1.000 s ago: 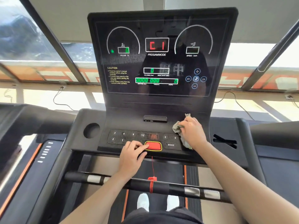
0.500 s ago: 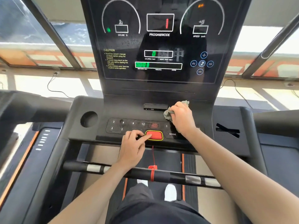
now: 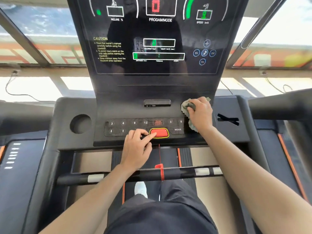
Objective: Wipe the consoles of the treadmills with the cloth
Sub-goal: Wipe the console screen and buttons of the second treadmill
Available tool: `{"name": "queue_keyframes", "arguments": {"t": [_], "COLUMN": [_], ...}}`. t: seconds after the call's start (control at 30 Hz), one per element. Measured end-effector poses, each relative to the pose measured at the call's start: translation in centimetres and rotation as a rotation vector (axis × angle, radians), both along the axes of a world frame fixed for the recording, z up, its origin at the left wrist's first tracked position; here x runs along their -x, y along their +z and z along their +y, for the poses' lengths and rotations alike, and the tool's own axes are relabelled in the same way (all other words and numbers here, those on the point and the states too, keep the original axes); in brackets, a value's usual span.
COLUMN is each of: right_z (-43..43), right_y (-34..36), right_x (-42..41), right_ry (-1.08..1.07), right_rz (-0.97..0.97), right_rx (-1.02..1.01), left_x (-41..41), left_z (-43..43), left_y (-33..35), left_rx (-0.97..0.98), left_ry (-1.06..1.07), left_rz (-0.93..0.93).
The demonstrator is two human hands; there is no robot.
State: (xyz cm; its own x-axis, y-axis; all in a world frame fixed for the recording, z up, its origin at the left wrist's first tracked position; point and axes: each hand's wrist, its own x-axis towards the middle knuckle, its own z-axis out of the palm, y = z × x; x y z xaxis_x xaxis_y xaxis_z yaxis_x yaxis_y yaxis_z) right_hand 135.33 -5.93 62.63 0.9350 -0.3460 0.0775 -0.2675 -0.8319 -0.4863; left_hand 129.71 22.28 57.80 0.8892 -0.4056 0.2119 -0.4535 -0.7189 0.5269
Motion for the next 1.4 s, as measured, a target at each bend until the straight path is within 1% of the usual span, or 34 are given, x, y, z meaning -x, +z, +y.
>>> {"name": "queue_keyframes", "arguments": {"t": [0.07,0.17,0.23,0.3,0.37,0.43,0.47,0.57,0.7,0.77,0.9,1.03,1.13,1.2,1.4], "right_z": [1.5,2.7,1.2,-1.9,-5.1,-7.4,-7.8,-7.0,-4.5,-5.4,-8.0,-8.9,-8.8,-7.9,-4.6], "right_y": [0.0,-0.7,-1.3,-1.4,-1.4,-1.2,-1.1,-0.5,0.2,0.0,-0.5,-0.3,0.0,0.1,0.0], "right_x": [-0.2,0.7,1.7,2.1,2.3,2.2,2.0,1.1,1.4,1.9,2.6,3.8,5.1,6.7,11.4], "right_ry": [0.130,0.439,0.537,0.481,0.344,0.238,0.221,0.275,0.514,0.551,0.416,0.276,0.167,0.146,0.192], "right_rz": [-0.012,-0.021,-0.026,-0.058,-0.086,-0.073,-0.061,-0.046,0.000,-0.006,-0.008,0.007,0.050,0.054,0.018], "right_rx": [-0.007,0.055,0.102,0.143,0.173,0.127,0.092,0.014,-0.088,-0.078,-0.021,0.042,0.032,-0.003,-0.028], "left_x": [-0.1,-0.3,-0.1,0.3,0.6,0.6,0.5,-0.7,-4.4,-6.5,-9.1,-9.7,-9.6,-8.6,-3.0], "left_z": [0.0,-0.4,-0.6,-0.7,-1.1,-2.5,-3.7,-8.8,-14.1,-15.2,-16.8,-19.3,-19.9,-19.4,-15.9], "left_y": [0.1,0.0,-0.2,-0.4,-0.4,0.0,0.5,2.2,3.4,3.4,3.2,3.4,3.4,2.9,1.4], "left_rx": [0.011,0.021,0.017,0.012,0.015,0.053,0.078,0.107,0.073,0.051,-0.037,0.006,-0.005,-0.010,0.068], "left_ry": [0.010,0.038,0.057,0.087,0.131,0.167,0.161,0.048,-0.069,-0.126,-0.300,-0.395,-0.484,-0.503,-0.446], "left_rz": [-0.003,-0.028,-0.035,-0.061,-0.100,-0.135,-0.138,-0.108,-0.047,-0.038,-0.003,0.049,0.097,0.098,-0.008]}}
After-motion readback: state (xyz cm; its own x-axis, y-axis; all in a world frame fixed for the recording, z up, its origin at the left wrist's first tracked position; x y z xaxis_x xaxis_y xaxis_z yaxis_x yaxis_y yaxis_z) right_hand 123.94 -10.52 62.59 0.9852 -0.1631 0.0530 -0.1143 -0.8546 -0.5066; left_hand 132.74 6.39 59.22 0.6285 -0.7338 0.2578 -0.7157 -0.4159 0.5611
